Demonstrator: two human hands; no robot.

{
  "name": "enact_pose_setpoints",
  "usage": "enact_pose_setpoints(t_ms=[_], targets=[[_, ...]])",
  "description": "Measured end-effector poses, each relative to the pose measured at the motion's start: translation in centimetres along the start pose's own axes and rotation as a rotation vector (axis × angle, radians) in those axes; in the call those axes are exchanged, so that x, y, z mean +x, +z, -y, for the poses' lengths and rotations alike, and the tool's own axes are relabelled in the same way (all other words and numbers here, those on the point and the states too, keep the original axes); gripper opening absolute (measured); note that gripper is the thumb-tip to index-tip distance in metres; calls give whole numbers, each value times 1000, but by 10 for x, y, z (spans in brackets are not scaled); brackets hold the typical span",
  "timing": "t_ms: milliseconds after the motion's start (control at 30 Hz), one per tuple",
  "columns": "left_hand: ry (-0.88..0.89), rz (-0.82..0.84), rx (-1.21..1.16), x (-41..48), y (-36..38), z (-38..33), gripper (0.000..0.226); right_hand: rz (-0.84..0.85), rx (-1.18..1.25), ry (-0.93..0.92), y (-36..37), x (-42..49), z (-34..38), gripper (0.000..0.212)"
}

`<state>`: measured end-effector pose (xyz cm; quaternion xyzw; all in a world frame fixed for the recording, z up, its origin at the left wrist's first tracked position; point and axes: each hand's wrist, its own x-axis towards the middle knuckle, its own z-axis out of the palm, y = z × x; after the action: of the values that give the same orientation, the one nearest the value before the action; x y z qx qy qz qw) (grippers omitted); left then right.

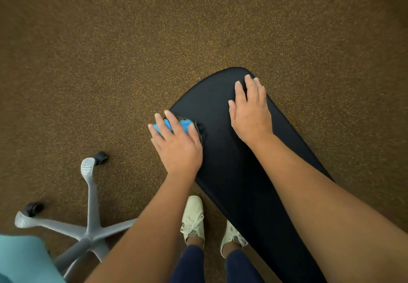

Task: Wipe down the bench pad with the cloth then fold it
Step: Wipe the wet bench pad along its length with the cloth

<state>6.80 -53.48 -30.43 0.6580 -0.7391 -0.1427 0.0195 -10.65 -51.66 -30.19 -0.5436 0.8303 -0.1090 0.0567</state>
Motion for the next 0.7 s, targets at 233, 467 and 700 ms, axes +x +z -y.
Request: enact_pose_setpoints(t_ms=[233,467,700], targets=[[126,32,75,-32,0,1,63,-11,-4,0,1,-1,1,48],[169,63,143,17,-7,-5,68,-11,-5,-16,0,0,-1,49],[396,58,159,14,-10,0,68,-12,-3,-16,0,0,0,48]])
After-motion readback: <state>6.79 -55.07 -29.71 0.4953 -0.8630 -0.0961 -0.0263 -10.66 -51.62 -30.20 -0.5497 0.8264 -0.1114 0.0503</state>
